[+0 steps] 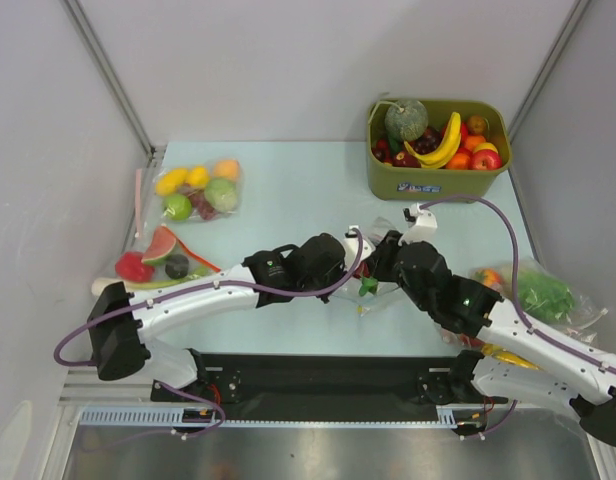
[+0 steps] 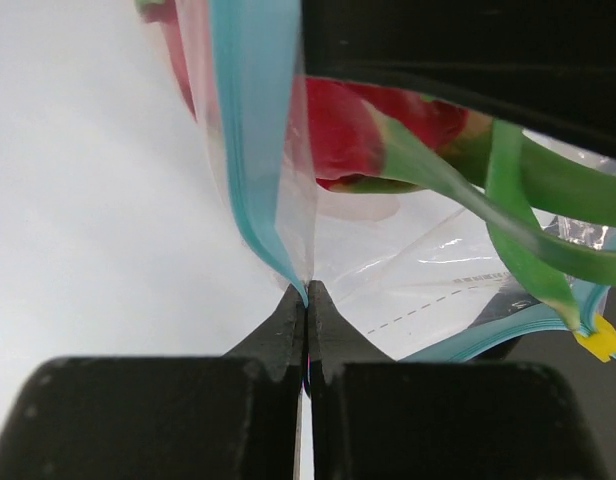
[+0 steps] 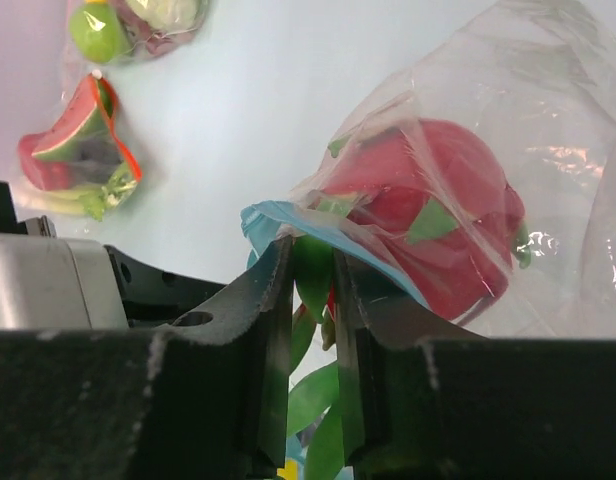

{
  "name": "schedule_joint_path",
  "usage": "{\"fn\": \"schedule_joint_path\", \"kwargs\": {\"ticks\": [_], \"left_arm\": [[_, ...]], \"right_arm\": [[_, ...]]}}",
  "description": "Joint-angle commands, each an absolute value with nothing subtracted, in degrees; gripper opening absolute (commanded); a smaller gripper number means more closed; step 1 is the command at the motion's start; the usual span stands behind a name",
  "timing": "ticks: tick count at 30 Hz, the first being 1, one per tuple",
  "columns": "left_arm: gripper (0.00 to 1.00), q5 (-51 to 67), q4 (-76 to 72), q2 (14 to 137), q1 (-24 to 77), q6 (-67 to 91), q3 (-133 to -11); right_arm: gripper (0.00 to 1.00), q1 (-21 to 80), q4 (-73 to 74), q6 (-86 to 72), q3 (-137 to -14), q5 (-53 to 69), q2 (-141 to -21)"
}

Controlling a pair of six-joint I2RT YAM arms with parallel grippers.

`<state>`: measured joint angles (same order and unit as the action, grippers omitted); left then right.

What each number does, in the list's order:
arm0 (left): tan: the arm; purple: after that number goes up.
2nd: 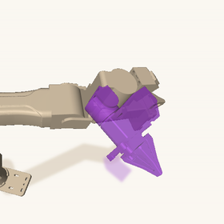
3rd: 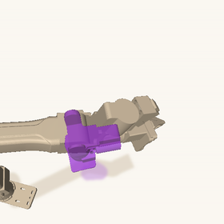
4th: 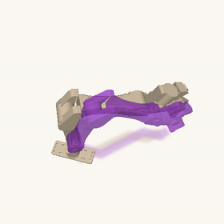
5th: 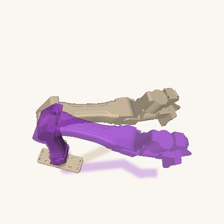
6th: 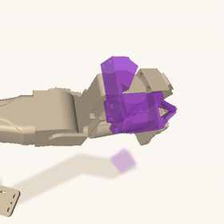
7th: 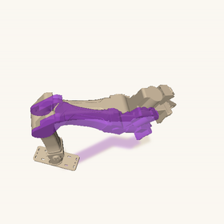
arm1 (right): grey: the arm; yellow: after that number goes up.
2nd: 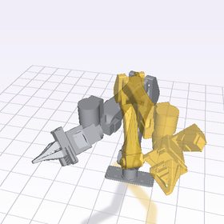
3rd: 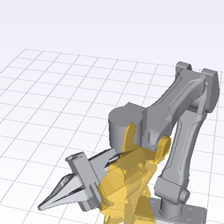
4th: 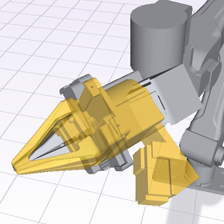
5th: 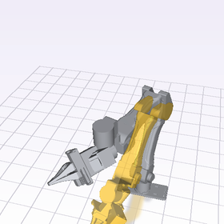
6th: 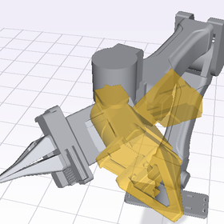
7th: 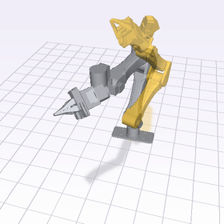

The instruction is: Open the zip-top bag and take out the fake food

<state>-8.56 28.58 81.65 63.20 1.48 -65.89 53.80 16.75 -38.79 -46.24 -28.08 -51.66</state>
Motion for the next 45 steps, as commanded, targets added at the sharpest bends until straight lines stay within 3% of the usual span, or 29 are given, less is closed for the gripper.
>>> {"fn": "schedule_joint_path", "kwargs": {"ticks": [1,11,13,16,19,24,29,32,36,39,45], "left_arm": [[0.00,-10.11,29.97,81.21,63.63,1.93,-66.45],[0.00,-11.43,28.66,79.55,63.28,3.69,-67.06],[0.15,-9.76,27.69,78.93,63.28,3.96,-67.50],[0.44,-8.09,25.58,77.17,63.28,3.34,-67.76],[0.62,-7.47,25.22,76.73,63.28,2.46,-69.08],[0.65,-9.40,26.10,78.30,63.28,0.97,-70.84],[0.59,-10.54,26.80,80.59,63.19,0.79,-71.72],[0.46,-10.81,27.07,81.82,63.11,0.70,-71.81],[0.20,-11.60,27.77,83.58,63.02,0.79,-73.21],[0.08,-13.44,29.18,85.25,62.41,1.32,-74.97],[0.04,-11.61,29.88,86.13,58.63,2.90,-75.50]], "right_arm": [[0.00,53.61,16.17,-40.69,-49.57,-26.46,-49.48],[0.00,54.49,22.14,-39.82,-50.98,-18.55,-50.71],[0.00,54.58,22.50,-39.81,-50.63,-18.54,-50.80],[0.00,54.67,21.28,-40.16,-48.79,-17.50,-50.19],[0.00,54.67,20.39,-40.60,-47.29,-16.61,-49.75],[0.00,54.67,19.78,-40.61,-46.15,-14.68,-49.48],[0.00,54.67,19.60,-40.52,-45.79,-13.54,-48.69],[0.00,54.67,19.34,-39.90,-45.62,-12.48,-47.38],[0.00,54.76,19.34,-38.76,-45.88,-10.20,-45.36],[0.00,54.84,20.65,-37.27,-46.76,-8.18,-43.95],[0.00,55.02,24.26,-34.37,-48.60,-6.42,-40.79]]}}
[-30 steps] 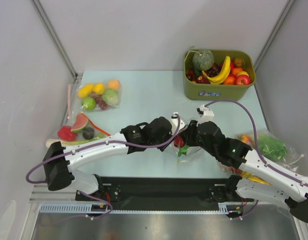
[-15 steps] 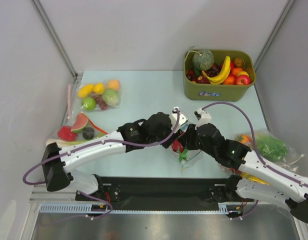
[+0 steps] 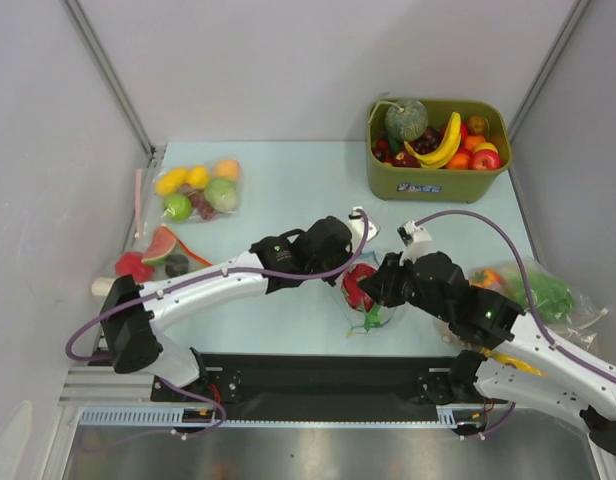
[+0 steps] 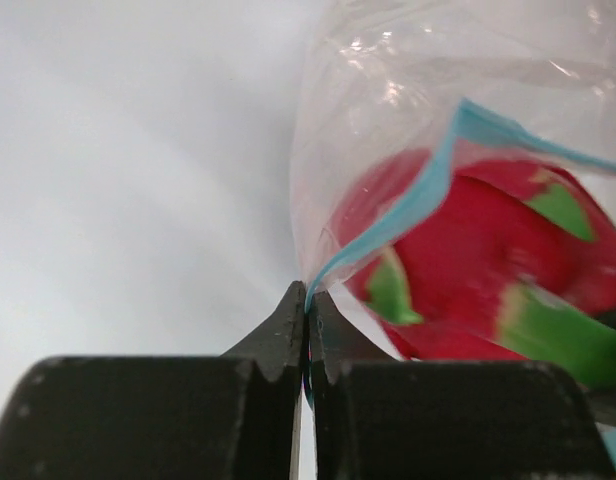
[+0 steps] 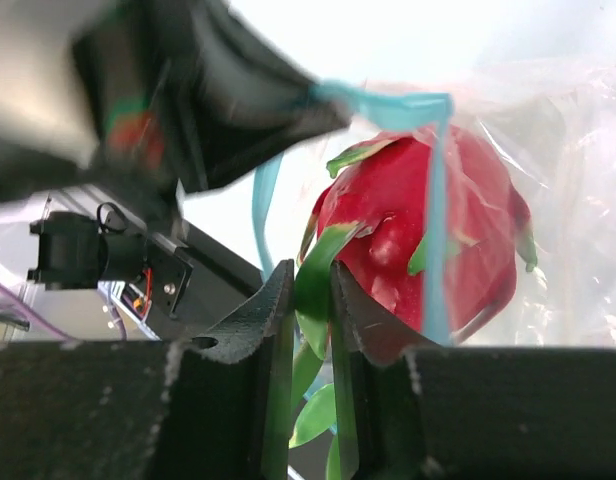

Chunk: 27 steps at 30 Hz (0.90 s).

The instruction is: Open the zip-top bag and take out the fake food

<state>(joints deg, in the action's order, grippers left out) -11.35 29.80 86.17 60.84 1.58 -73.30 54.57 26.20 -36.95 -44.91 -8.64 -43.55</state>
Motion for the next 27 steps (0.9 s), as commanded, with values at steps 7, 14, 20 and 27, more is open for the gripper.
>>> {"fn": "schedule_joint_path", "kwargs": {"ticks": [7,14,20,27], "left_arm": [[0.04,-9.67,29.27,86.66,56.34,3.34,-74.62],[0.02,-6.77,28.83,87.98,56.34,3.78,-73.65],[0.01,-6.59,29.00,88.94,56.16,3.52,-73.74],[0.00,-2.03,28.48,88.07,51.33,5.18,-73.48]], "right_arm": [[0.00,55.02,25.14,-33.75,-48.96,-7.03,-36.83],[0.00,54.93,19.26,-33.22,-48.60,-4.84,-34.89],[0.00,54.84,14.33,-33.40,-50.35,-0.62,-37.61],[0.00,54.84,15.29,-30.77,-55.01,1.05,-39.20]]}}
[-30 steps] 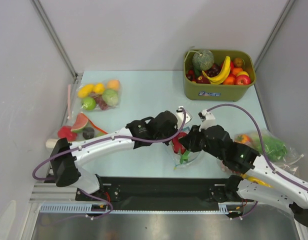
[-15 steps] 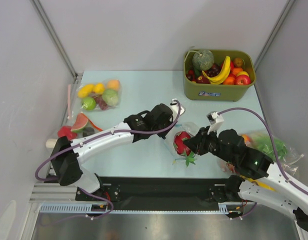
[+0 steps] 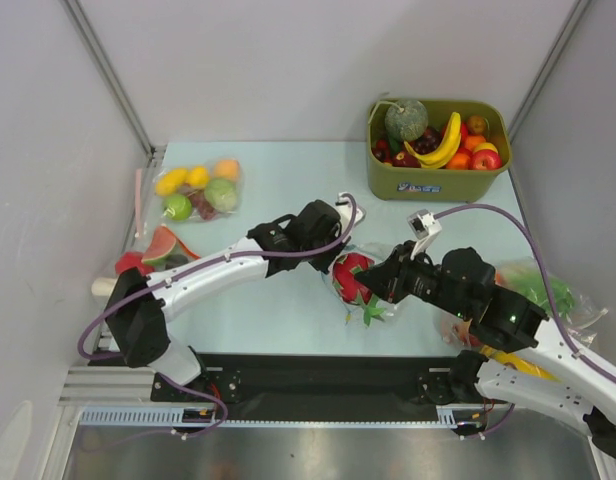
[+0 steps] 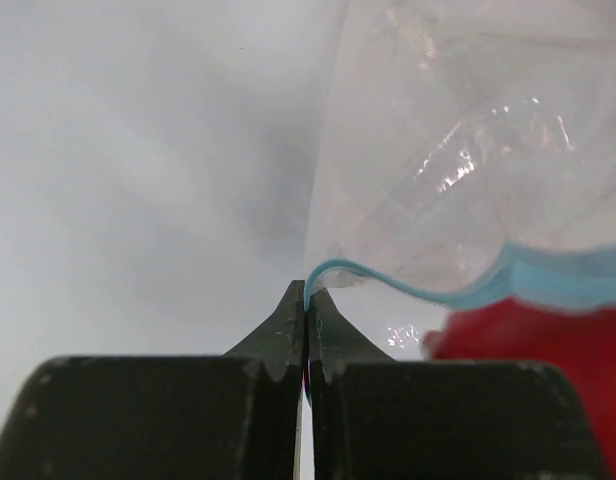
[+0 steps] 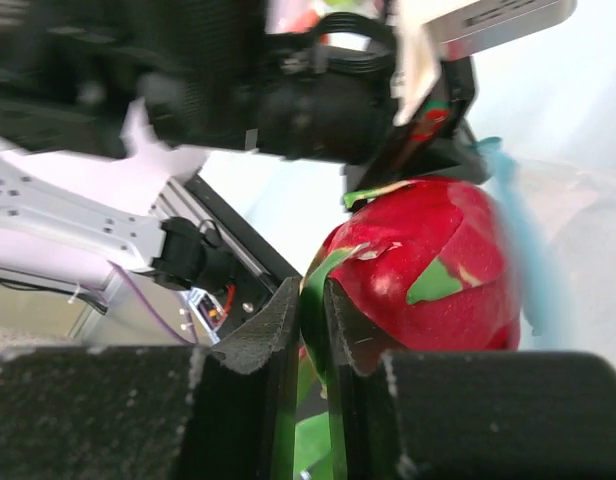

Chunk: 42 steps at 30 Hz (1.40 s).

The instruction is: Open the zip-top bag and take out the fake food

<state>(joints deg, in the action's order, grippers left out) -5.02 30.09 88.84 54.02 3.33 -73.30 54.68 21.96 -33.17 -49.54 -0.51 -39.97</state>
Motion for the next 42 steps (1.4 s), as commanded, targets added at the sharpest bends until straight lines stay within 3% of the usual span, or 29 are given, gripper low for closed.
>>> {"fn": "schedule_joint_path", "kwargs": {"ticks": [1,8,12,18,22,23,27,30,42], "left_arm": [[0.00,-1.76,28.30,87.89,50.46,5.45,-73.39],[0.00,-1.67,29.09,88.94,49.22,5.36,-73.74],[0.00,-3.16,30.06,87.11,47.99,4.92,-73.48],[0.00,-5.97,29.71,81.65,46.76,3.87,-71.11],[0.00,-6.15,29.97,80.16,46.67,3.52,-70.84],[0.00,-5.98,30.06,79.81,46.67,3.60,-70.93],[0.00,-5.36,30.15,78.75,46.58,3.43,-70.84],[0.00,-5.10,30.06,78.22,46.58,3.51,-70.66],[0.00,-3.60,30.32,79.28,46.58,3.43,-70.84]], "right_arm": [[0.00,54.76,15.38,-30.59,-55.98,1.05,-39.11],[0.00,54.49,13.45,-28.74,-58.53,0.01,-37.79],[0.00,53.79,16.43,-23.74,-61.87,-8.33,-37.62],[0.00,46.07,22.15,-13.10,-72.06,-15.21,-46.04],[0.00,31.41,21.01,-12.21,-75.58,-5.39,-52.90],[0.00,23.20,19.09,-13.00,-75.85,2.03,-55.61],[0.00,5.59,10.30,-19.76,-76.02,19.13,-63.34],[0.00,-1.73,4.67,-22.58,-78.21,25.30,-71.68],[0.00,-8.52,-10.53,-25.05,-90.69,31.02,-92.54]]}}
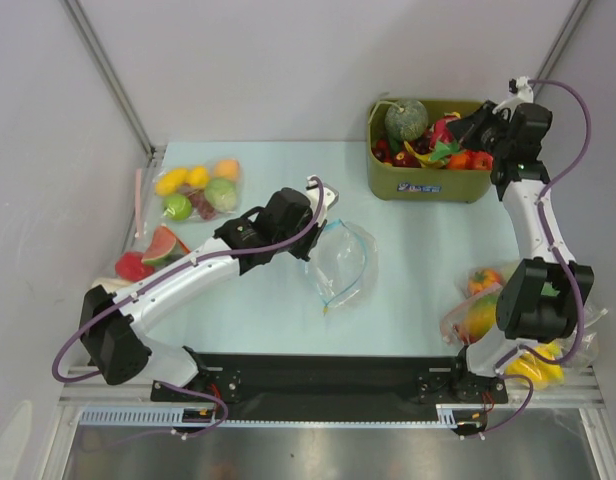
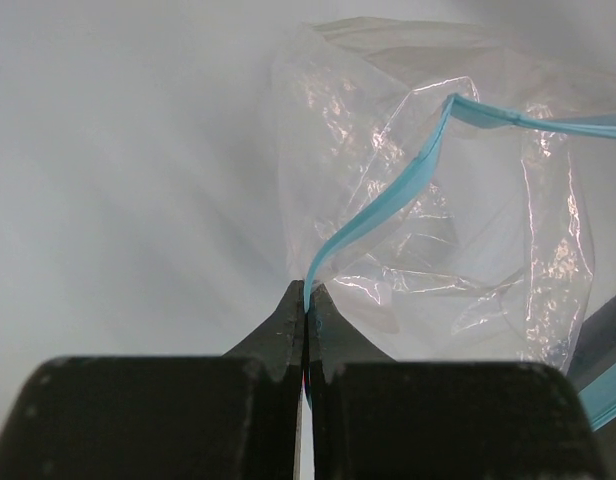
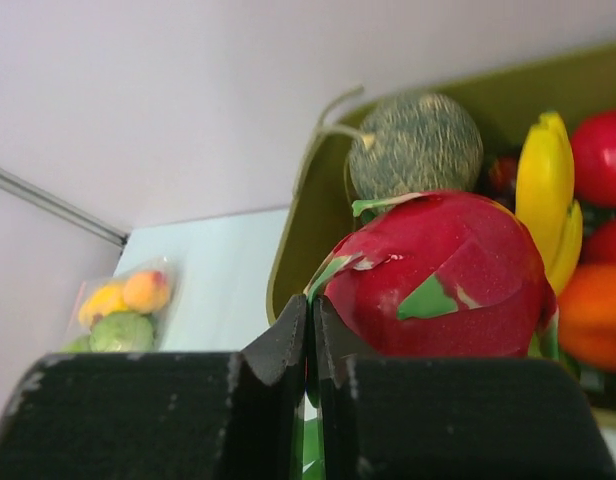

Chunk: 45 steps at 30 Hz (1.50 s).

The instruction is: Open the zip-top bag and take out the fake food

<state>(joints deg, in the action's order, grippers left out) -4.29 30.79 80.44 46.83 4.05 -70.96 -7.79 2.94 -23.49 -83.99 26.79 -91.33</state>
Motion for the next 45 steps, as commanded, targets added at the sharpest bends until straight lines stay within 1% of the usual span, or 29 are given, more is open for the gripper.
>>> {"fn": "schedule_joint_path", "kwargs": {"ticks": [1,2,4,7,9,13,15,18,23,27,30,38,45], "left_arm": [[0.00,-3.60,30.41,79.45,46.58,3.43,-70.75],[0.00,-3.52,30.41,79.54,46.58,3.34,-70.84],[0.00,-3.25,30.50,80.07,46.58,3.43,-70.75],[0.00,-2.37,30.58,80.94,46.58,3.60,-70.93],[0.00,-1.59,30.59,81.65,46.58,3.69,-70.93],[0.00,-0.79,30.85,82.70,46.58,3.69,-70.93],[0.00,-0.70,30.85,83.06,46.58,3.69,-71.02],[0.00,-0.79,30.85,83.41,46.58,3.60,-71.02],[0.00,-0.53,30.94,83.76,46.58,3.60,-70.93],[0.00,-0.44,30.85,83.58,46.58,3.69,-71.10],[0.00,-0.44,30.85,83.24,46.58,3.69,-71.02],[0.00,1.32,30.67,82.44,46.58,3.87,-71.10],[0.00,1.32,30.76,82.09,46.58,3.87,-71.02]], "right_arm": [[0.00,-8.61,-12.37,-25.66,-90.88,31.29,-93.24],[0.00,-8.70,-16.66,-26.45,-91.14,31.55,-94.91],[0.00,-8.79,-19.94,-28.82,-93.33,31.73,-96.93],[0.00,-8.79,-26.69,-31.90,-98.42,32.34,-103.34],[0.00,-8.70,-28.73,-33.48,-101.84,32.52,-109.31],[0.00,-8.26,-29.10,-34.98,-114.30,30.51,-120.04],[0.00,-8.09,-26.82,-34.81,-118.11,28.66,-126.09],[0.00,-7.91,-22.77,-33.32,-122.08,24.88,-130.07],[0.00,-7.91,-16.53,-30.77,-120.68,19.08,-130.08],[0.00,-8.26,-14.68,-29.88,-113.58,15.56,-126.66],[0.00,-8.44,-13.45,-29.18,-110.75,14.50,-124.28],[0.00,-6.86,-9.32,-26.37,-107.49,17.66,-122.17],[0.00,-5.98,-8.88,-26.54,-108.19,21.18,-122.95]]}}
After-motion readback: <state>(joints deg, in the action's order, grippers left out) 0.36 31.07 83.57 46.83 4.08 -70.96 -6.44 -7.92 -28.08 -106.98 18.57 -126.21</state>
